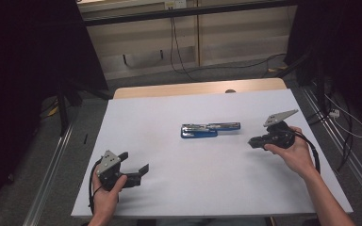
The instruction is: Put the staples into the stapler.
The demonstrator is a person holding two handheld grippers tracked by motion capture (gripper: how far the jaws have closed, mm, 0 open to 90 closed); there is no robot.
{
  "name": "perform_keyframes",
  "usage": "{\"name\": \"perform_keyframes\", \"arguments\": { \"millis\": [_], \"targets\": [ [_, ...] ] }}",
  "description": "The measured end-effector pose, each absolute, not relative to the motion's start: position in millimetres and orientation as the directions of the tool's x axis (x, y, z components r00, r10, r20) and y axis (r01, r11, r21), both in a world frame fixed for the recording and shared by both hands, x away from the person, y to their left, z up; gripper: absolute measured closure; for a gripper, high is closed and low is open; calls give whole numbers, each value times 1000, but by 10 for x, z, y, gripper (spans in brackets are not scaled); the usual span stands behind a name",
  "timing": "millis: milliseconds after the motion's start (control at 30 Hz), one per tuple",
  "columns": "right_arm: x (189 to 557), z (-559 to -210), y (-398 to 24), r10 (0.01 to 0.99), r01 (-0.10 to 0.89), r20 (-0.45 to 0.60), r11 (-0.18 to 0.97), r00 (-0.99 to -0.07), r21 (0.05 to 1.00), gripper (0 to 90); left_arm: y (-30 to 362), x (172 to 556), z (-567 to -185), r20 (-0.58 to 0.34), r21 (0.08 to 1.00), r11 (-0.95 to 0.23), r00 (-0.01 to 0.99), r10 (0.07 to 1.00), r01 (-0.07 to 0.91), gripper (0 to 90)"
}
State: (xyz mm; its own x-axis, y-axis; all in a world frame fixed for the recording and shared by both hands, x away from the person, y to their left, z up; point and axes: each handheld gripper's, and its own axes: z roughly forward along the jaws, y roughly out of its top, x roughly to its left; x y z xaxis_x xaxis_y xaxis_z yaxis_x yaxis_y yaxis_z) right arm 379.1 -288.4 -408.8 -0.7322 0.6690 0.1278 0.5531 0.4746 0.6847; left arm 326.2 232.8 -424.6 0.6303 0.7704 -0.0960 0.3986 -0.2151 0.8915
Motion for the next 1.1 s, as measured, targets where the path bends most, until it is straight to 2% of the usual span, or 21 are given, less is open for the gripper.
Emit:
{"name": "perform_keyframes", "arguments": {
  "millis": [533, 1100],
  "targets": [
    [3812, -4021, -2725, 637, 502, 135, 440, -759, 744, 790, 2336, 3264, -4238, -87, 894, -218, 628, 773, 392, 44],
    [3989, -3960, -2571, 621, 495, 149, 431, -769, 755, 790, 2322, 3255, -4235, -80, 893, -225, 631, 772, 389, 44]
  ]
}}
